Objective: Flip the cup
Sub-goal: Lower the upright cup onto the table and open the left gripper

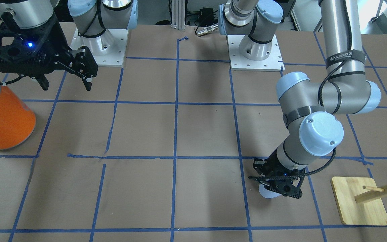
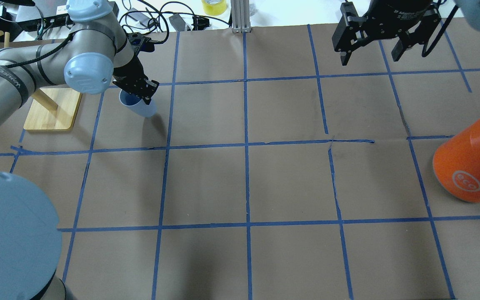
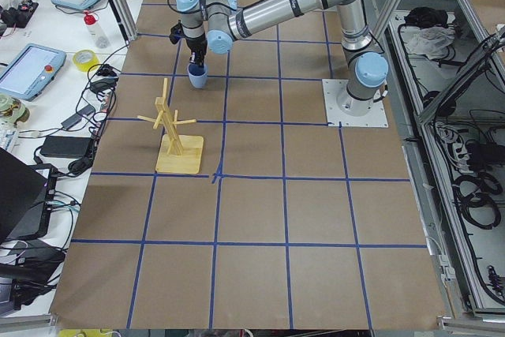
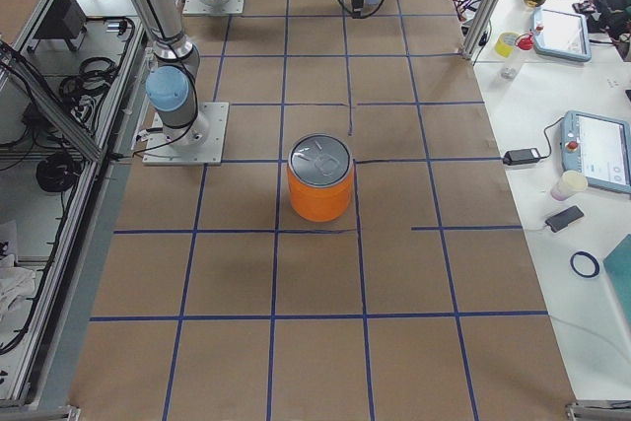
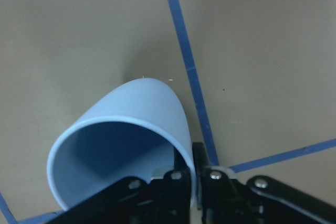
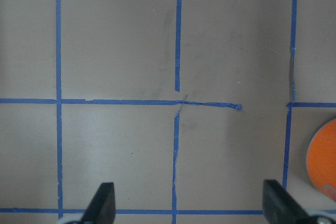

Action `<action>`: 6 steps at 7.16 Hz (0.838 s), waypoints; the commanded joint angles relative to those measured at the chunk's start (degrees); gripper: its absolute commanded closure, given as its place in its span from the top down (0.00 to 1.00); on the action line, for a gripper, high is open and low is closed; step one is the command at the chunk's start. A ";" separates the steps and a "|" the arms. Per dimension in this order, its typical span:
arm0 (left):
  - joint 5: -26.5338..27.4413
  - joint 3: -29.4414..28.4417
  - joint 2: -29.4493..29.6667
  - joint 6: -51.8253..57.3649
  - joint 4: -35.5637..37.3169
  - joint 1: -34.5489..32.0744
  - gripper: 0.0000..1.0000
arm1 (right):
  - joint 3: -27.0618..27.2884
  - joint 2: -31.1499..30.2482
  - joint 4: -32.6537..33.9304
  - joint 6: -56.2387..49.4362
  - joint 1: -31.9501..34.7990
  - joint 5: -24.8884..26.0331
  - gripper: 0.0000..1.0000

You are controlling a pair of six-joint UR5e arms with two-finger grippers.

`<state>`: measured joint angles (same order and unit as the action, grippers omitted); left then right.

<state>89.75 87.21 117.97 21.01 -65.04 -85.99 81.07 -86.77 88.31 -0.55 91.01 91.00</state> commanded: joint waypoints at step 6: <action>2.19 -0.46 2.27 1.85 0.35 0.03 0.45 | 0.40 0.55 6.97 0.73 0.31 -0.12 1.00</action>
<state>92.01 86.62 120.12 22.93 -64.83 -85.85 81.32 -86.30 93.98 0.04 91.30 90.65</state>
